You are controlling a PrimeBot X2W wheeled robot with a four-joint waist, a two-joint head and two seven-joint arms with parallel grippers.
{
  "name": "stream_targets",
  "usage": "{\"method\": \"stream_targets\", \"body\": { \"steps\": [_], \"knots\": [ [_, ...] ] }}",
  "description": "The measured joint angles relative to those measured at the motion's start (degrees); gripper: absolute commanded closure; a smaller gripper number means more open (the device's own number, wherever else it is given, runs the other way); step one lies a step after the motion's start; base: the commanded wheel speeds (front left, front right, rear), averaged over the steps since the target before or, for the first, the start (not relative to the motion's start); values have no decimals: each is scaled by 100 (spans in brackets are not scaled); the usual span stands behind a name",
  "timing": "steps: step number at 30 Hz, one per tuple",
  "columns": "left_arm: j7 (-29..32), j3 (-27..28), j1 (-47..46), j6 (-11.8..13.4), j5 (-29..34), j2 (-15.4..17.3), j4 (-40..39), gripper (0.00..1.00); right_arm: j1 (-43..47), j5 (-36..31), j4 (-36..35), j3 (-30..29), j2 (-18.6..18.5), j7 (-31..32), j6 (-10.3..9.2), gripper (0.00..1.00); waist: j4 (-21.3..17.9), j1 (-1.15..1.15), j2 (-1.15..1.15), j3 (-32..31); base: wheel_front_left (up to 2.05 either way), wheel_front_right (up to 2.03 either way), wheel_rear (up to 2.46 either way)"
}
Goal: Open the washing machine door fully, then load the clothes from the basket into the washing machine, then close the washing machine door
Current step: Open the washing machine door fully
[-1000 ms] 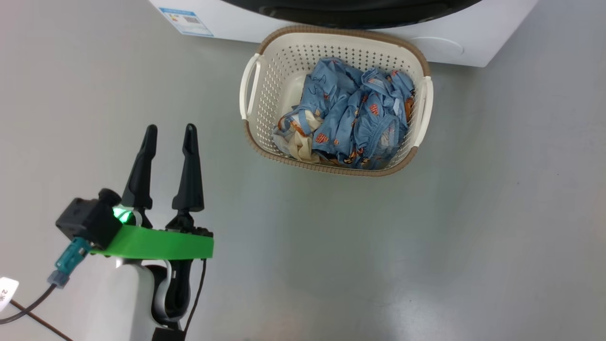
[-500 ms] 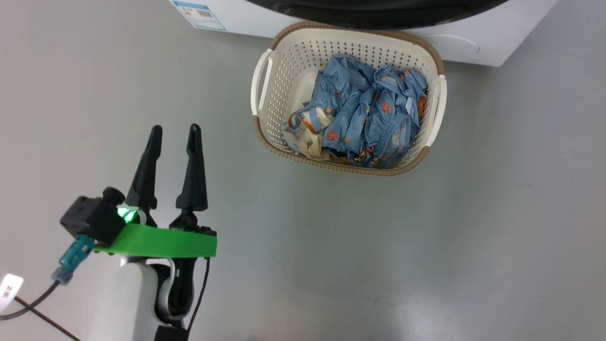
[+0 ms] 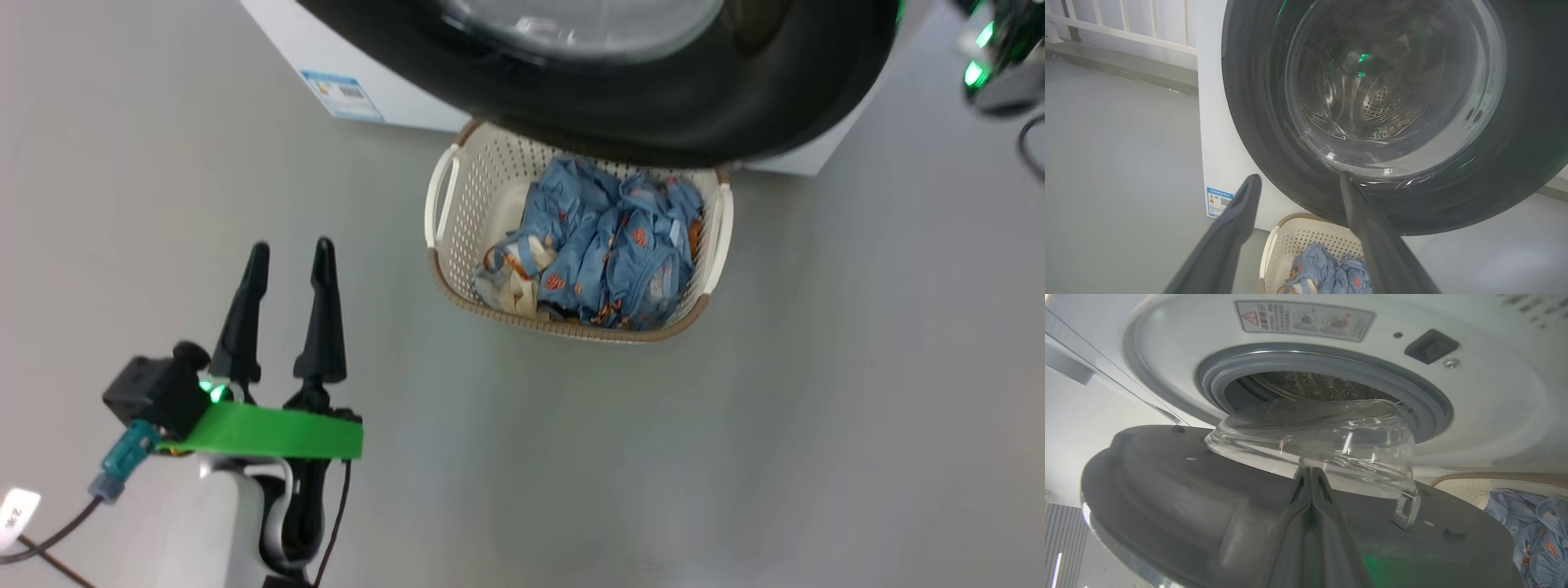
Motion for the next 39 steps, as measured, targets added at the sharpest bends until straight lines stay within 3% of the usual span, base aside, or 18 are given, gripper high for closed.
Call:
{"method": "stream_targets", "body": {
  "steps": [21, 39],
  "knots": [
    [0, 93, 786, 0, 141, 263, 233, 0, 2184, 313, -903, -55, 571, 684, 0, 100, 9, 0, 0, -1289, 0, 0, 0],
    [0, -12, 1124, 0, 165, 249, 436, 0, 3652, 314, -1626, -234, 1072, 911, 0, 100, 753, 0, 0, -1903, 0, 0, 0]
  ]
}}
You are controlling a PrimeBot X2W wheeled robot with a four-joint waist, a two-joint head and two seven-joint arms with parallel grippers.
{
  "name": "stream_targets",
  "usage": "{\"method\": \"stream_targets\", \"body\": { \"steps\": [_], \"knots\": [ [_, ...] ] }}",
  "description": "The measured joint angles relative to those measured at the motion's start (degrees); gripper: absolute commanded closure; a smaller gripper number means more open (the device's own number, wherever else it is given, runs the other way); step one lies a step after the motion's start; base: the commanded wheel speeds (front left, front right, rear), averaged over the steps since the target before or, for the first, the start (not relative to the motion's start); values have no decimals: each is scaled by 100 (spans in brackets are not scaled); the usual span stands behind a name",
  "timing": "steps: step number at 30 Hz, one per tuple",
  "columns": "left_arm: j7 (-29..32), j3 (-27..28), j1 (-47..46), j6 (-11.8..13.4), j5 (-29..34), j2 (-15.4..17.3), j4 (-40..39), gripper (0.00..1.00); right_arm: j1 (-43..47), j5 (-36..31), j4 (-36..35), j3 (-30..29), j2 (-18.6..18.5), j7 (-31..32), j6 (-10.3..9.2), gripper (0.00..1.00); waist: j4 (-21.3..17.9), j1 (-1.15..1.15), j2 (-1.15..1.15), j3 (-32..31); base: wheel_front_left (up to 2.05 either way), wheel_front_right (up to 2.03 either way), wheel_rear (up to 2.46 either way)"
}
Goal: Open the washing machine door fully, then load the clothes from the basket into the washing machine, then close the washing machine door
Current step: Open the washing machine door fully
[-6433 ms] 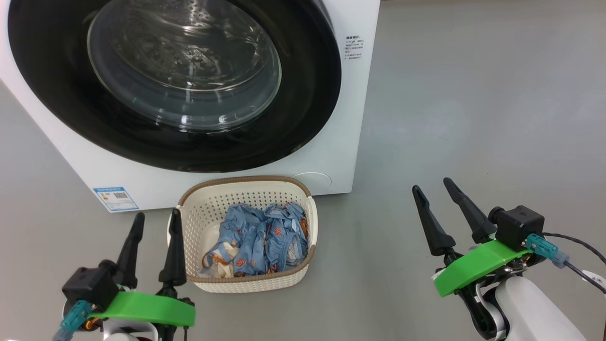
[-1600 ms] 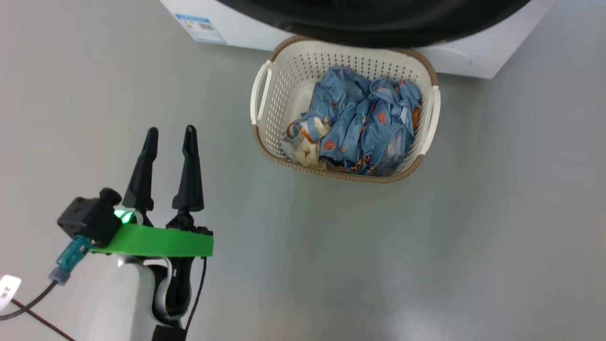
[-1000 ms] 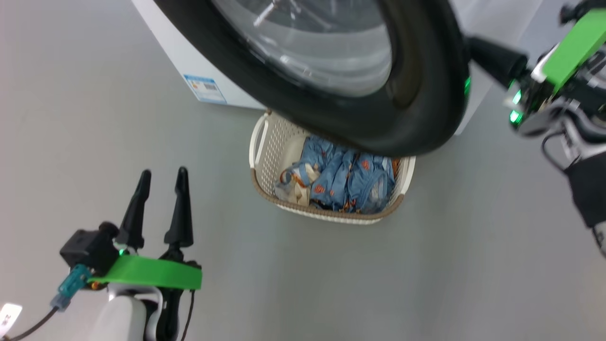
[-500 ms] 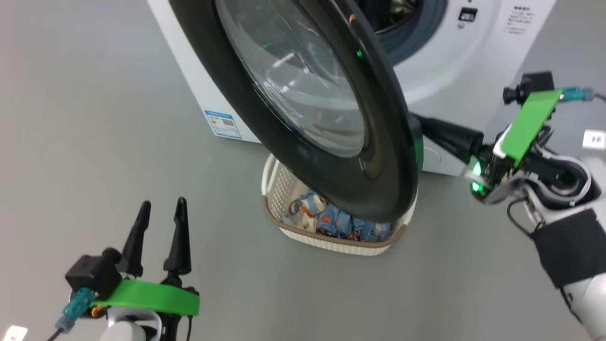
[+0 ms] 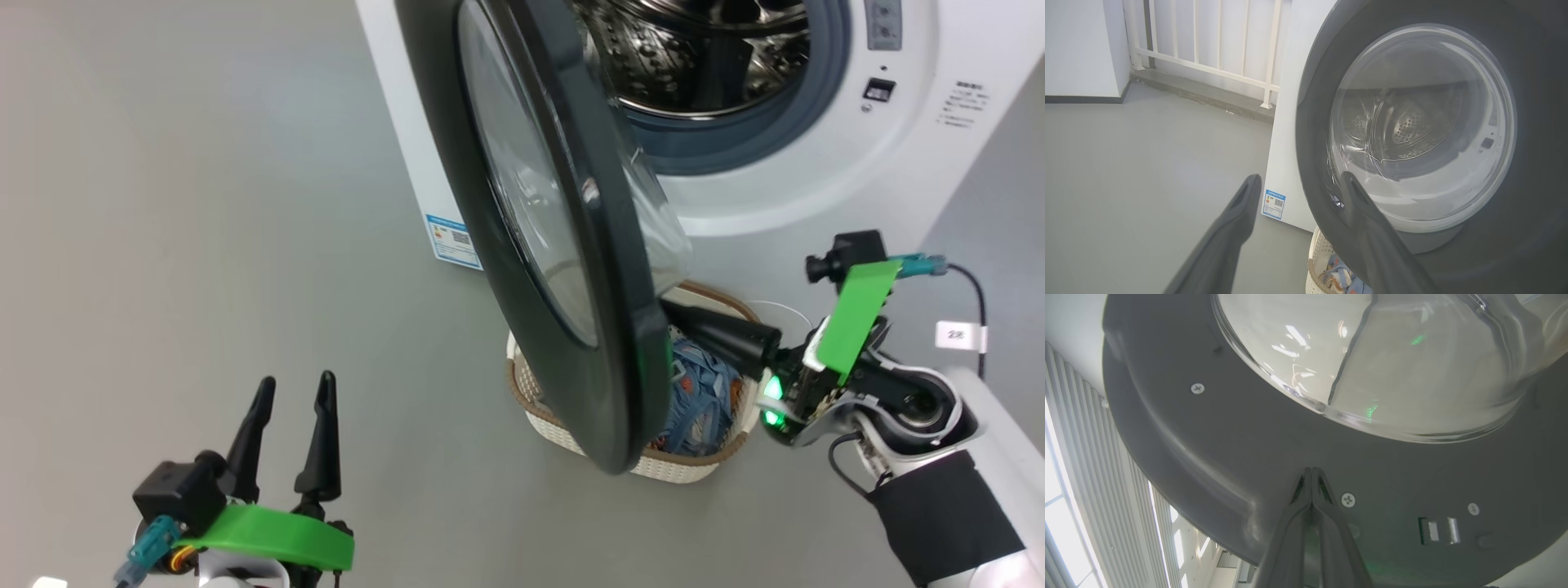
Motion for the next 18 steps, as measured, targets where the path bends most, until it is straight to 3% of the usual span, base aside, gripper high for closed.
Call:
{"method": "stream_targets", "body": {
  "steps": [9, 18],
  "knots": [
    [0, -43, 104, 0, -1, 31, 46, 0, 143, -11, -1, 8, 222, 112, 0, 100, 207, 0, 0, -161, 0, 0, 0],
    [0, -41, 113, 0, -1, 96, 54, 0, 238, -36, -8, -142, 349, 223, 0, 100, 153, 0, 0, -227, 0, 0, 0]
  ]
}}
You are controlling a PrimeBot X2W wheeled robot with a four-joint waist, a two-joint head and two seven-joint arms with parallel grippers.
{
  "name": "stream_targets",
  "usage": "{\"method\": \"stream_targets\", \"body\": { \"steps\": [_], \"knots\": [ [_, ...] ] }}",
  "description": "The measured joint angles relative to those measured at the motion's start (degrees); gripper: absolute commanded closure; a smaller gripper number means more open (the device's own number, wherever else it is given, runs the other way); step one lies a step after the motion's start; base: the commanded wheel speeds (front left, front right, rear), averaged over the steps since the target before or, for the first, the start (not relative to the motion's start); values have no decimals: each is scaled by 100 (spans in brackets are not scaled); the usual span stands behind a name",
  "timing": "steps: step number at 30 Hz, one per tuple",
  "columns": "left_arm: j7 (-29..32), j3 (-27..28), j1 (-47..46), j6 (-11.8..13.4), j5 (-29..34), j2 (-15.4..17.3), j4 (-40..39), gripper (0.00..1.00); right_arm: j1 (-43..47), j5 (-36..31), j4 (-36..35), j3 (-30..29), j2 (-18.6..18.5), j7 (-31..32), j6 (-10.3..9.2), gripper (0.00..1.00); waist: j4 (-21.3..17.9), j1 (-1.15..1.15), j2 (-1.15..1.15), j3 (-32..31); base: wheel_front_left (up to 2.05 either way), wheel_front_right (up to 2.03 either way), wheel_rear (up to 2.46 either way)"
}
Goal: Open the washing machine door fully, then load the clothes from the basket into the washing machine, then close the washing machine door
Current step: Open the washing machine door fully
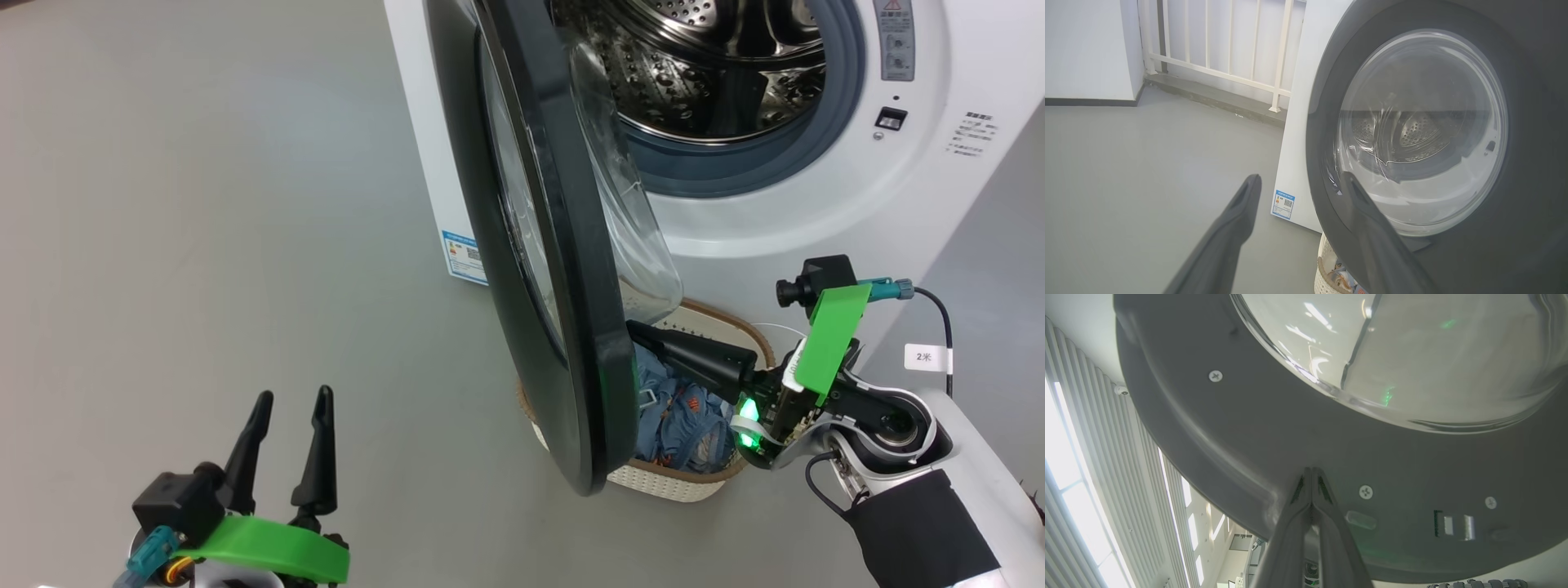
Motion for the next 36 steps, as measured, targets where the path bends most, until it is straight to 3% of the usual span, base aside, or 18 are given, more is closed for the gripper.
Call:
{"method": "stream_targets", "body": {
  "steps": [11, 12, 13, 14, 15, 16, 17, 26, 36],
  "knots": [
    [0, 2, 49, 1, 0, 0, -12, 0, 1, -145, -186, -320, 101, -137, 0, 99, -364, 0, 0, -36, 0, 0, 0],
    [1, 2, 88, 1, 0, 0, -14, 0, 1, -214, -203, -363, 102, -145, 0, 90, -409, 0, 0, -43, 0, 0, 0],
    [1, 2, 117, 1, 0, -1, -13, 0, 4, -256, -224, -389, 101, -200, 0, 68, -455, 0, 0, -52, 0, 0, 0],
    [1, 5, 128, 1, 0, 0, -14, 0, 10, -294, -254, -401, 102, -248, 0, 53, -504, 0, 0, -63, 0, 0, 0],
    [0, 9, 132, 2, 0, 0, -15, 0, 15, -342, -283, -408, 103, -299, 0, 13, -553, 0, 0, -74, 0, 0, 0],
    [1, 12, 136, 2, 0, 0, -20, 0, 19, -398, -313, -422, 103, -388, 0, 13, -605, 0, 0, -85, 0, 0, 0],
    [0, 15, 147, 2, 0, 0, -30, 0, 22, -476, -346, -441, 100, -491, 0, 0, -660, 0, 0, -97, 0, 0, 0],
    [1, 59, 211, 20, 0, -9, -119, 0, 324, -1214, -888, -515, 23, -1272, 0, 0, -1114, 0, 0, -153, 0, 0, 0],
    [0, 188, 331, 29, 2, 0, -356, 0, 845, -2298, -1661, -241, -312, -2611, 0, 0, -1684, 0, 0, -152, 0, 0, 0]
  ]
}}
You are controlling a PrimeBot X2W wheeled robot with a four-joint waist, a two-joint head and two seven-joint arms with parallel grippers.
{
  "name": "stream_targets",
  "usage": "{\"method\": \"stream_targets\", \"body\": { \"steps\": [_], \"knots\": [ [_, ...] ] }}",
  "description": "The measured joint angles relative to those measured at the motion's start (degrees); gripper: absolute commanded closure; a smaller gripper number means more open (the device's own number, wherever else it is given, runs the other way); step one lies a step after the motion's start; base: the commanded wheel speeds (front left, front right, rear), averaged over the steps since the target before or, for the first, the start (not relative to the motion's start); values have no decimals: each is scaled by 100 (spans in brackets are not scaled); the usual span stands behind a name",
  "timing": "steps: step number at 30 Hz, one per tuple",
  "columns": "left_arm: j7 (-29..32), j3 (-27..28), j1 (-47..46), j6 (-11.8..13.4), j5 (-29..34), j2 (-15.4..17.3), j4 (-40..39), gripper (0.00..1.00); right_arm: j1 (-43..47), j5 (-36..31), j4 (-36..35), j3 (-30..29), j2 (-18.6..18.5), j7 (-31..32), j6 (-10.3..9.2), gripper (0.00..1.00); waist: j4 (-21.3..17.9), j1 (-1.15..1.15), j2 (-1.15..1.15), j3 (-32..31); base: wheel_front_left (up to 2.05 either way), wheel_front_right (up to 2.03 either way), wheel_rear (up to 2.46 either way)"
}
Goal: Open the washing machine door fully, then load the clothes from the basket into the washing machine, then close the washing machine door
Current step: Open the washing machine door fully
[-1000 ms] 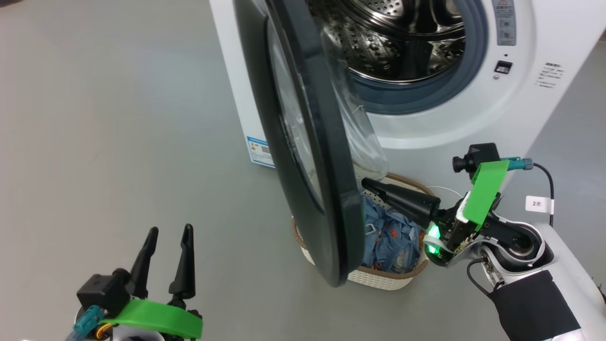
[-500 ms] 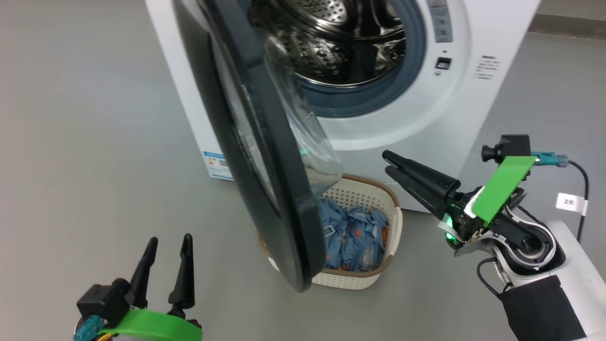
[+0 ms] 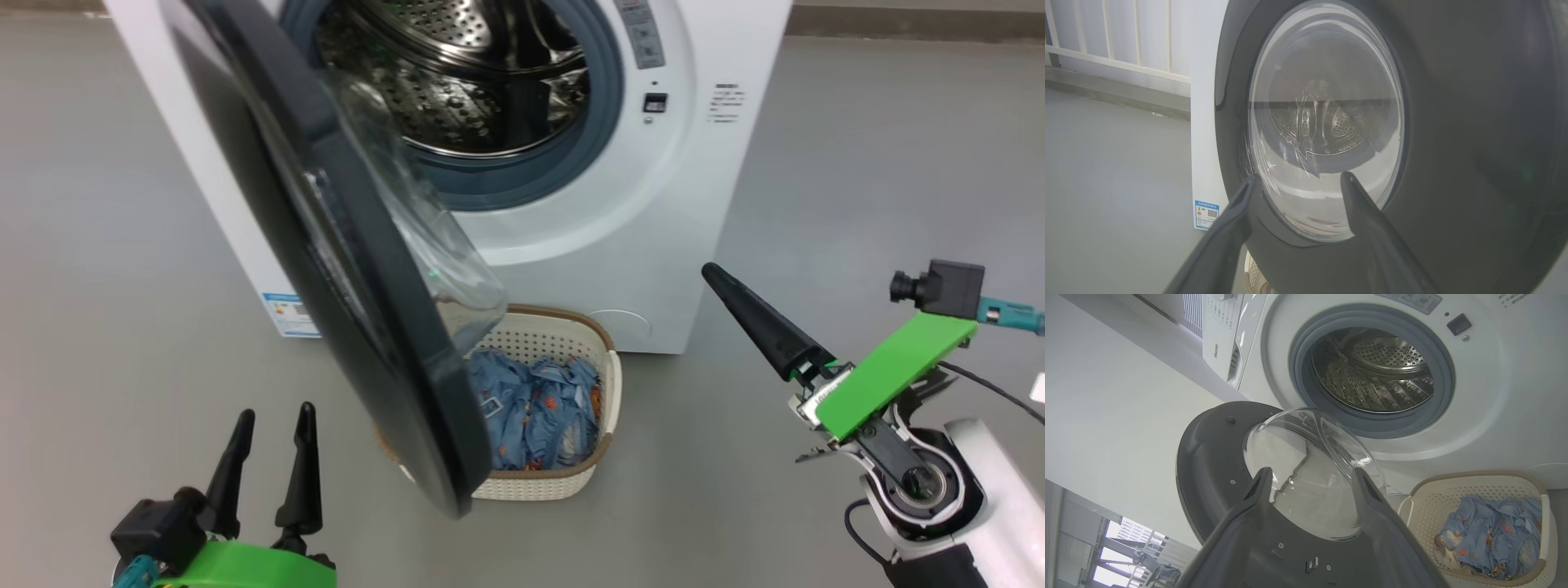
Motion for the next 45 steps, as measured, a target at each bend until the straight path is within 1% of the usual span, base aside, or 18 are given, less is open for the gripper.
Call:
{"method": "stream_targets", "body": {
  "steps": [4, 7, 10, 15, 20, 21, 27, 30, 33, 35, 40, 45],
  "knots": [
    [1, 32, 97, 7, 1, -1, -88, 0, 171, -420, -174, 181, -194, -513, 0, 0, -213, 0, 0, 25, 0, 0, 0],
    [0, 56, 107, 24, 8, -1, -167, 0, 325, -575, -202, 277, -288, -865, 0, 0, -347, 0, 0, 54, 0, 0, 0],
    [0, 47, 107, 48, 9, -8, -192, 0, 465, -723, -182, 287, -365, -1343, 0, 0, -431, 0, 0, 96, 0, 0, 0],
    [0, 35, 107, 48, 16, -40, -226, 0, 699, -1641, 82, 354, -623, -2259, 1, 0, -475, 0, 0, 125, 0, 0, 0],
    [0, 43, 107, 48, 18, -46, -238, 0, 805, -2404, 461, 345, -632, -2936, 1, 0, -508, 0, 0, 124, 0, 0, 0],
    [0, 49, 107, 48, 18, -48, -240, 0, 805, -2724, 605, 253, -615, -3097, 1, 0, -525, 0, 0, 120, 0, 0, 0],
    [0, 69, 107, 48, 58, -87, -247, 0, 804, -3778, 1040, -26, -522, -3275, 2, 0, -588, 0, 0, 112, 0, 0, 0],
    [0, 77, 107, 48, 58, -87, -248, 0, 804, -4128, 1137, -197, -366, -3306, 2, 0, -605, 0, 0, 124, 0, 0, 0],
    [0, 88, 107, 48, 58, -87, -252, 0, 804, -4348, 1177, -274, -233, -3319, 2, 0, -614, 0, 0, 143, 0, 0, 0],
    [0, 89, 107, 48, 58, -87, -252, 0, 804, -4441, 1187, -292, -209, -3319, 2, 0, -616, 0, 0, 161, 0, 0, 0],
    [0, 90, 107, 48, 59, -88, -252, 0, 804, -4541, 1196, -297, -99, -3325, 2, 0, -611, 0, 0, 205, 0, 0, 0],
    [0, 107, 106, 48, 104, -88, -253, 0, 803, -4602, 1203, -288, -88, -3325, 2, 0, -608, 0, 0, 213, 0, 0, 0]
  ]
}}
